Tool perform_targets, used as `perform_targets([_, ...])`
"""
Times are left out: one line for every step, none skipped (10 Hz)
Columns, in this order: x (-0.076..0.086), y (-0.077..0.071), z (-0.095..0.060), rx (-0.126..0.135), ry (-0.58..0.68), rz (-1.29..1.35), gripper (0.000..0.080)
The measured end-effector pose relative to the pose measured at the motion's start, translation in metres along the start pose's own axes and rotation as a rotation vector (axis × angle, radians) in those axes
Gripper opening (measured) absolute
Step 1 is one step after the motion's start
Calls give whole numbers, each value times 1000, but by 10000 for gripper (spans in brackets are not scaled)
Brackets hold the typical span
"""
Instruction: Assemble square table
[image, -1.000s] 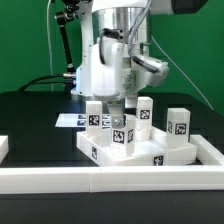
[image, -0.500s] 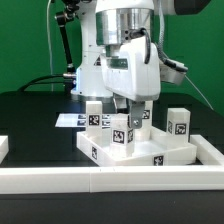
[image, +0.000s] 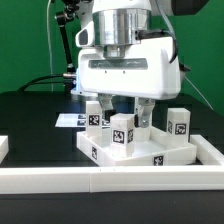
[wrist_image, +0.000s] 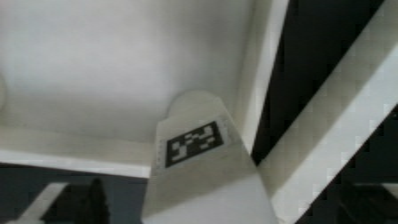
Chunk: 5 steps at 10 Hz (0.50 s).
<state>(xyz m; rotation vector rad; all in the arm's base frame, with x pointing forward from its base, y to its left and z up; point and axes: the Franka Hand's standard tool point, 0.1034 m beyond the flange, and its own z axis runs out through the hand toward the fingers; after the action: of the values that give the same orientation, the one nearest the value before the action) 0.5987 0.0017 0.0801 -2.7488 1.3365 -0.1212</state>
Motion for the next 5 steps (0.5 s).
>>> perform_targets([0, 0, 0, 0, -1, -43, 649])
perform_targets([0, 0, 0, -1, 0, -129, 649])
perform_targets([1, 1, 0, -1, 1, -189, 649])
perform_targets([2, 2, 0, -2, 2, -224, 649])
perform_targets([3, 3, 1, -3, 3, -297, 649])
